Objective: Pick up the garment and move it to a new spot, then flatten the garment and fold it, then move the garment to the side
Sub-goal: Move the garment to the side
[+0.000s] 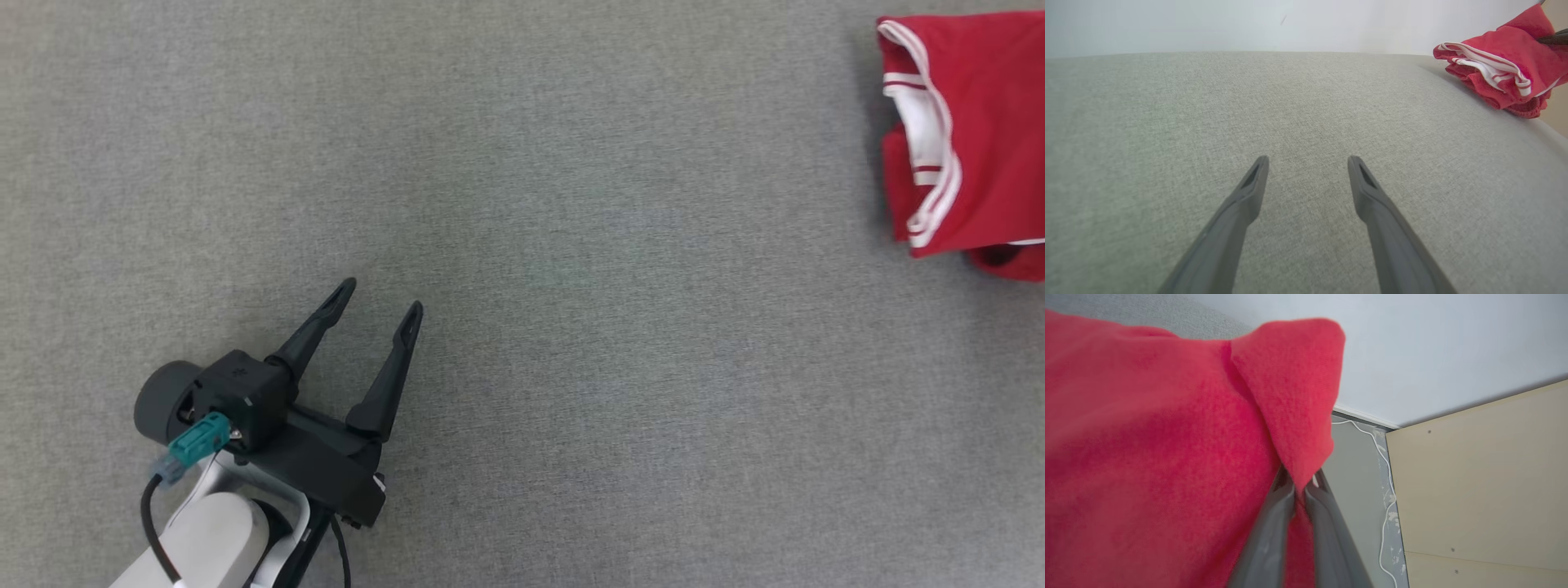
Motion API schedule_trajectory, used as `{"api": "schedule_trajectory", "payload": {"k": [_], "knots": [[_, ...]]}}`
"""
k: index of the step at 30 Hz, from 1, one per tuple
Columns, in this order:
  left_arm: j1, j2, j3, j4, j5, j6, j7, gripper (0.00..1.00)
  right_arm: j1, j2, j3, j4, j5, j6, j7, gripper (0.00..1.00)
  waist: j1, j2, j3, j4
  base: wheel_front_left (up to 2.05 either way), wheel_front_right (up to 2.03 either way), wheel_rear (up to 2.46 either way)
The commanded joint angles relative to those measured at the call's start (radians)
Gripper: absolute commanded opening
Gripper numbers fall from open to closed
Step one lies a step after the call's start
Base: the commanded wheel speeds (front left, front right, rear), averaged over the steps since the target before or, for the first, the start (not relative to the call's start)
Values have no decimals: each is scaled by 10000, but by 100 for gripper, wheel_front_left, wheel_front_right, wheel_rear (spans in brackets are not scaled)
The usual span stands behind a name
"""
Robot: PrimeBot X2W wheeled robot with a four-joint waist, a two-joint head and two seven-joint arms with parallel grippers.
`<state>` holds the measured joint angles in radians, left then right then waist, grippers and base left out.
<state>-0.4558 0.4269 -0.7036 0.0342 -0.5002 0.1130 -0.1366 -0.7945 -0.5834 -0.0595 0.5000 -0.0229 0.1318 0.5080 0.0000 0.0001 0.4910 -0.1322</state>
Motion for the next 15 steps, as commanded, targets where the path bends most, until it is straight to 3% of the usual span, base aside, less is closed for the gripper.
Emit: {"api": "schedule_trajectory", "payload": {"k": [1, 2, 3, 4, 5, 6, 15], "knots": [[-79, 63, -20, -71, 162, -17, 21, 100, -167, -113, -106, 96, -192, -22, -187, 5, 0, -1, 72, 85, 0, 0, 0], [-91, 65, -35, -83, 159, -15, 32, 100, -145, -73, -68, 184, -295, -22, -291, 28, 0, -1, 99, 118, 0, 0, 0], [-92, 74, -41, -92, 155, -5, 41, 100, -142, -1, -31, 258, -398, -22, -436, 30, 0, -1, 109, 136, 0, 0, 0], [-96, 75, -52, -104, 155, 0, 49, 100, -181, 34, 16, 294, -484, -22, -607, 43, 0, -1, 125, 159, 0, 0, 0], [-107, 78, -59, -121, 157, 3, 38, 100, -254, 29, -45, 335, -594, -22, -735, 78, 0, -1, 144, 174, 0, 0, 0], [-128, 77, -67, -127, 158, 5, 41, 100, -289, -2, 3, 325, -770, -22, -967, 100, 0, -1, 158, 192, 0, 0, 0], [-38, -251, 287, 35, -100, 371, -524, 100, -395, 496, -73, 740, -862, -22, -2920, 100, 0, -1, -281, 279, 0, 0, 0]]}}
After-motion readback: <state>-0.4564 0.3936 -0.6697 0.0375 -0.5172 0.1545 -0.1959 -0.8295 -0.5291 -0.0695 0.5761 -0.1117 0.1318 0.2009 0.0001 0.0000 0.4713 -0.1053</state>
